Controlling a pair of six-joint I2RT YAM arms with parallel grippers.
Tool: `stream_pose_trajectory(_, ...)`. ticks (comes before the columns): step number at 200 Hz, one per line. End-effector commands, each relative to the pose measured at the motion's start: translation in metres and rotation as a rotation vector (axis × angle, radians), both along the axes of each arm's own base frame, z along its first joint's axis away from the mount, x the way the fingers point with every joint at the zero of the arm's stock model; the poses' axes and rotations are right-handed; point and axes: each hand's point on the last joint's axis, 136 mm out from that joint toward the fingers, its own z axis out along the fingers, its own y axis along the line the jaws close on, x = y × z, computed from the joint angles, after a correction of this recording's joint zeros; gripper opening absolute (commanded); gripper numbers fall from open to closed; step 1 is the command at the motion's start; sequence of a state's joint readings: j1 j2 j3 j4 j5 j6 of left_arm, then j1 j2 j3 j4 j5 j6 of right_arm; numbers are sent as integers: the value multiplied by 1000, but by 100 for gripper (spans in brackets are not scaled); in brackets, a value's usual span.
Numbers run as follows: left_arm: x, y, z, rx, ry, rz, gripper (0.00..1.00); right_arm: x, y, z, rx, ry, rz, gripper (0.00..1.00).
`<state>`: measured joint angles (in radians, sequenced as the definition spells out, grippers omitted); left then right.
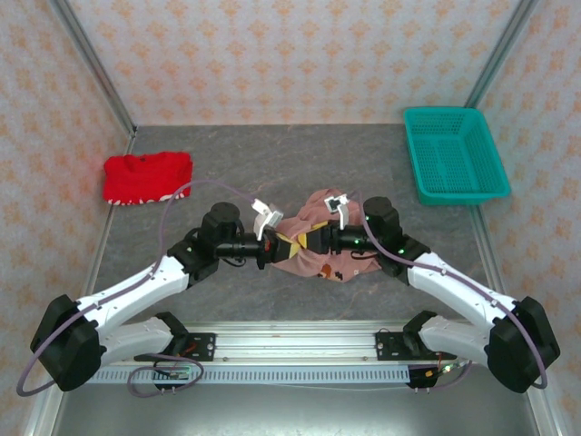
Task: Fold the inside-out t-shirt
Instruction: Adjust the T-shirt at the center of the table.
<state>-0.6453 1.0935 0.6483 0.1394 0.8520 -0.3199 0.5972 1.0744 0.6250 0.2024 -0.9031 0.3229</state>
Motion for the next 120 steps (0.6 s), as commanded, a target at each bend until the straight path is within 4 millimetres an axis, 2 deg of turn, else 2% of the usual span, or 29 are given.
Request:
stream_pose_trajectory(1, 2, 4, -2, -1, -14, 23, 0, 3, 0, 29, 97, -55, 6, 50)
stream_pose_trajectory(14, 3, 4, -1, -7, -16, 29, 0, 4, 1, 29, 103, -45, 8, 46)
stream_pose_trajectory(38, 3, 5, 0, -9, -17, 36, 0, 5, 4, 30, 114, -21, 23, 23)
stream_pose_trajectory(85, 6, 7, 0, 2, -24, 55, 0, 8, 4, 14, 60, 18, 7, 9)
stream_pose_trajectory(101, 9, 10, -5, 19, -21, 82, 0, 10, 5, 15, 59, 20, -3, 0)
stream_pose_trajectory(120, 16, 16, -14, 54, -23, 139, 0, 17, 2, 24, 68, 9, -51, 0)
